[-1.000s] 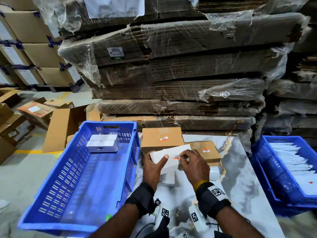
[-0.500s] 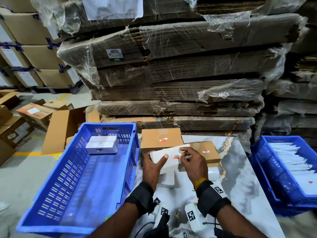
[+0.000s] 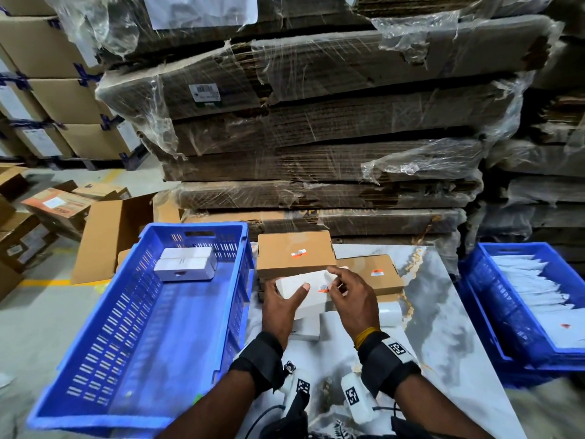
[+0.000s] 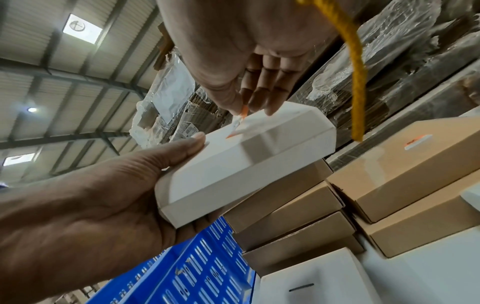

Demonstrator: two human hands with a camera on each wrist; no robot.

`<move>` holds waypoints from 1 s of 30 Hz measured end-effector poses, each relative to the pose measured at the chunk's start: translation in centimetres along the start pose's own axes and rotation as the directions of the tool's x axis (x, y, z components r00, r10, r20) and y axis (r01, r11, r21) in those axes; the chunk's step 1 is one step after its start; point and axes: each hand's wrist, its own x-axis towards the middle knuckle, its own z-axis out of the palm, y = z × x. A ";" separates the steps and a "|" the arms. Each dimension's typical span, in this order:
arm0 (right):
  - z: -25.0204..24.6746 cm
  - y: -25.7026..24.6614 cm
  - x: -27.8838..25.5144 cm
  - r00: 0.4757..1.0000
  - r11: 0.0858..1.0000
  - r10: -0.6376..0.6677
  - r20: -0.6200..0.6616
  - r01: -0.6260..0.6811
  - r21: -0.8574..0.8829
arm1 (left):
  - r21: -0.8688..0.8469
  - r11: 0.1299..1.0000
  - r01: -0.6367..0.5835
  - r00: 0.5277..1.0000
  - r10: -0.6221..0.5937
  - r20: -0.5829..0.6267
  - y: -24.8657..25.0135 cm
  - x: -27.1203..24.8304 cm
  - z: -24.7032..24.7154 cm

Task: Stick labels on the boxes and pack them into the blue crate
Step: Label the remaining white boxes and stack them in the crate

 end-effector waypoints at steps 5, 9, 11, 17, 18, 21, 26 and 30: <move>-0.6 0.3 -0.4 0.999 0.991 0.039 -0.008 -0.037 0.125 | 0.014 1.000 0.009 1.000 -0.009 0.027 -0.5 0.0 0.4; -1.1 0.6 -0.5 0.999 0.986 0.047 -0.008 -0.045 0.161 | 0.027 0.999 0.020 0.999 -0.021 0.033 -0.7 0.1 1.0; -1.4 0.8 -0.4 0.999 0.984 0.050 -0.016 -0.047 0.170 | 0.019 1.000 0.020 0.998 -0.021 0.058 -0.5 0.1 1.2; -2.4 0.8 -0.5 0.998 0.992 0.005 -0.057 0.002 0.123 | 0.042 0.999 0.025 0.995 -0.029 0.098 -0.4 0.4 1.9; -2.5 0.9 -0.5 0.998 0.992 0.002 -0.058 0.005 0.129 | 0.046 0.999 0.029 0.994 -0.034 0.100 -0.3 0.4 2.0; -2.7 0.9 -0.7 0.998 0.991 -0.014 -0.065 0.022 0.135 | 0.052 0.998 0.034 0.994 -0.039 0.104 -0.4 0.4 2.3; -3.2 0.9 -1.1 0.996 0.991 -0.027 -0.090 0.038 0.131 | 0.058 0.997 0.056 0.993 -0.061 0.098 -0.8 0.6 2.9; -3.5 1.4 -1.0 0.994 0.983 0.016 -0.111 0.005 0.186 | 0.040 0.996 0.082 0.993 -0.085 0.080 -0.9 0.9 2.6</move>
